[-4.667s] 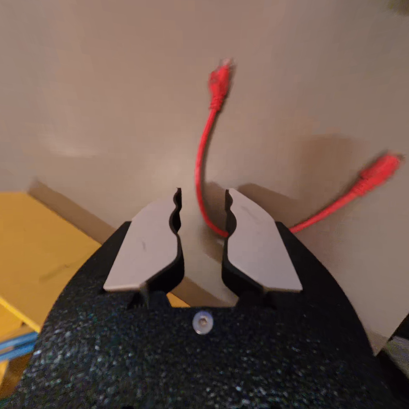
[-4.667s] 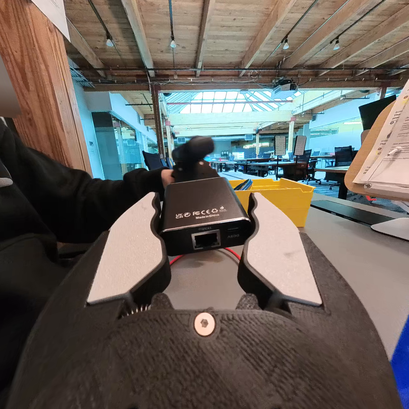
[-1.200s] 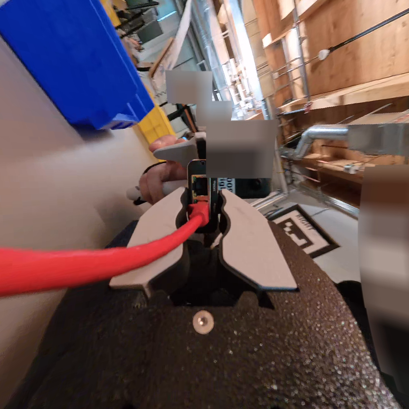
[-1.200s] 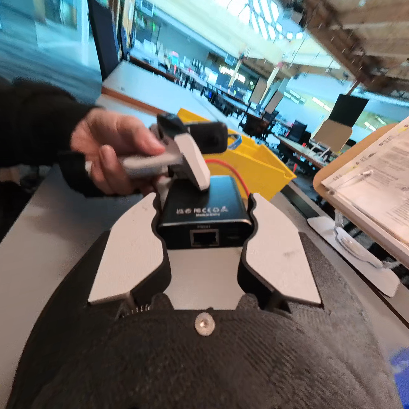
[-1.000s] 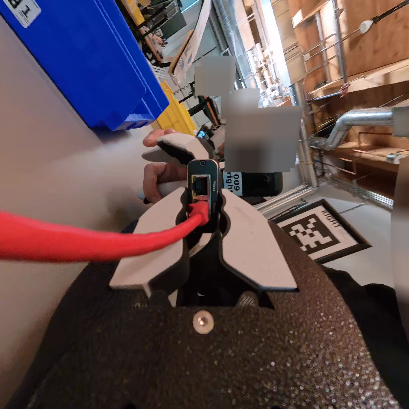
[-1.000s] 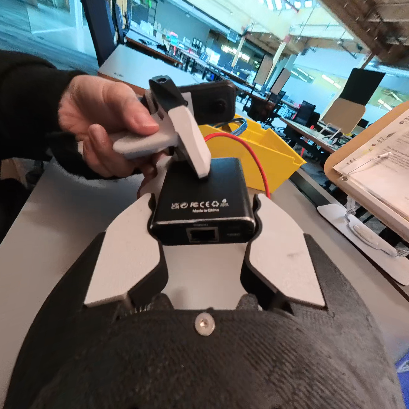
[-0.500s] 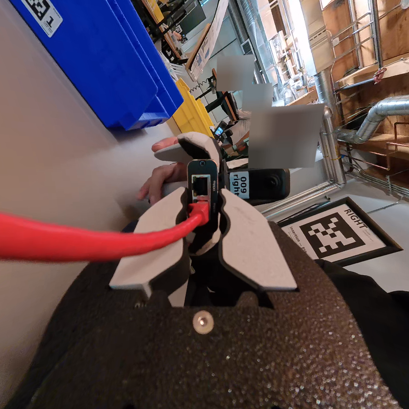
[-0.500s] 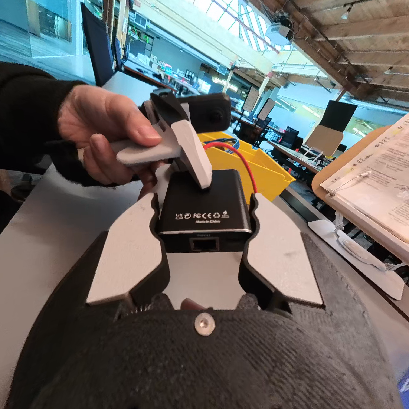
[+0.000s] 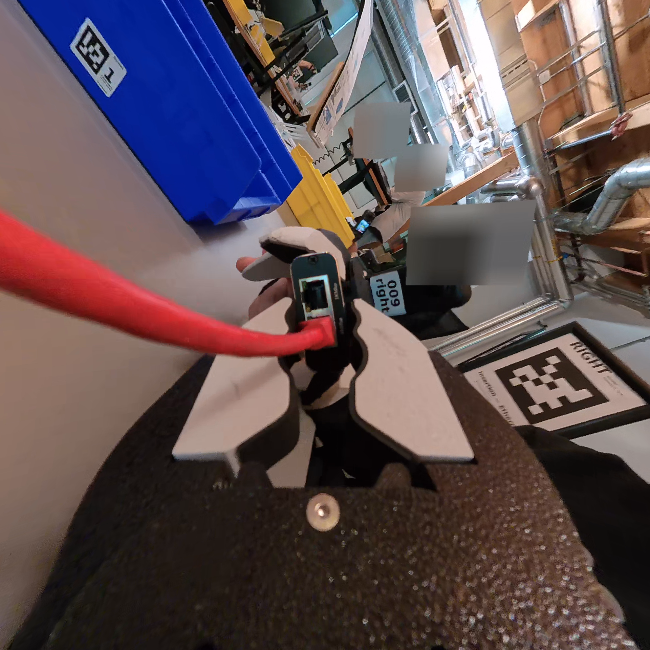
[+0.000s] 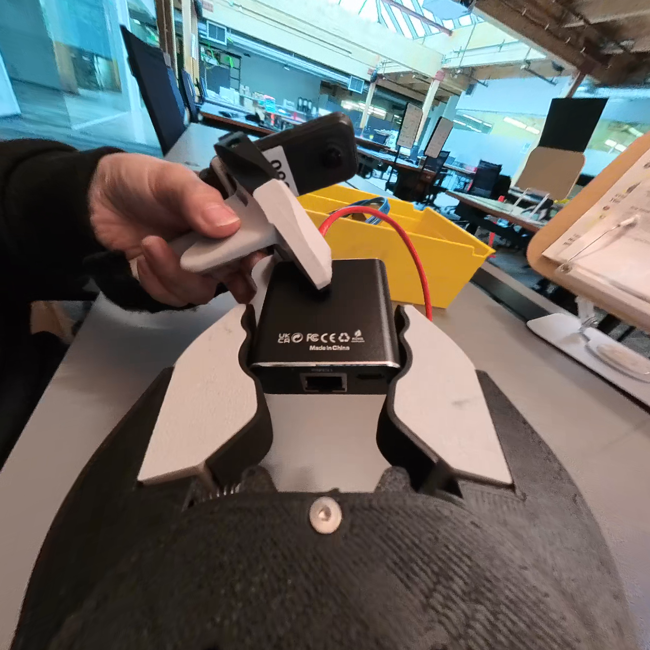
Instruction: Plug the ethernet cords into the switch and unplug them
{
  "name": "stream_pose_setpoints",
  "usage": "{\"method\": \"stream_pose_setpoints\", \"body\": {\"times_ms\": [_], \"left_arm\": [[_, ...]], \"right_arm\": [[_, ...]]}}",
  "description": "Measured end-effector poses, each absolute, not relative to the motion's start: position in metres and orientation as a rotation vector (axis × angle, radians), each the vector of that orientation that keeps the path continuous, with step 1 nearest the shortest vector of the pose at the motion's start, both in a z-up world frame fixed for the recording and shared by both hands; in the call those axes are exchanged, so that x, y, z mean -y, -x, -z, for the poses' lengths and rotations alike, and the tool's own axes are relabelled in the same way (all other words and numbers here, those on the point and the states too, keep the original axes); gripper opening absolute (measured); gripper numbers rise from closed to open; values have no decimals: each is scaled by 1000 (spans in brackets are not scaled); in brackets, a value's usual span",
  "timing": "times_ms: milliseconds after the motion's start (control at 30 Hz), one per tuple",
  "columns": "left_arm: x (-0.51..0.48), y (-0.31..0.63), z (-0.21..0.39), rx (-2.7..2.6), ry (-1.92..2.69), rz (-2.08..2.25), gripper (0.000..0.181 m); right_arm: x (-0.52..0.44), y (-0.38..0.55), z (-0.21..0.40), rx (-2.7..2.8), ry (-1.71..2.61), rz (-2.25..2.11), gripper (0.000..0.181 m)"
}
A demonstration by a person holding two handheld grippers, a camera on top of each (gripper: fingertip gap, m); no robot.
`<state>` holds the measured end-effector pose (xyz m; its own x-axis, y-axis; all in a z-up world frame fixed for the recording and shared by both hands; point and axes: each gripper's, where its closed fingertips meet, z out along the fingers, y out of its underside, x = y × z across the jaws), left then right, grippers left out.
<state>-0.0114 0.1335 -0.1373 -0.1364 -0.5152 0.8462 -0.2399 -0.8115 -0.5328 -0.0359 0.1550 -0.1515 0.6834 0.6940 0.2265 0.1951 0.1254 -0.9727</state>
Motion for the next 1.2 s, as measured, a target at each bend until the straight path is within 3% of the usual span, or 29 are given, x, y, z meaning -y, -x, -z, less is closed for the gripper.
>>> {"method": "stream_pose_setpoints", "body": {"times_ms": [267,467,600,733,867,1200], "left_arm": [[-131,21,136,-1066,1888,1926,38],[-140,54,99,-1218,1704,1784,33],[-185,105,93,-1358,1635,1264,34],[-294,180,109,-1221,1741,533,37],[-359,229,118,-1323,1666,109,40],[-375,173,143,-1780,876,-460,45]], "right_arm": [[-158,11,148,675,1449,-498,76],[-161,-7,143,574,1435,-550,75],[-163,-12,141,534,1428,-586,75],[-164,-12,142,540,1437,-590,75],[-162,-11,141,550,1427,-601,75],[-161,-6,142,591,1423,-593,75]]}}
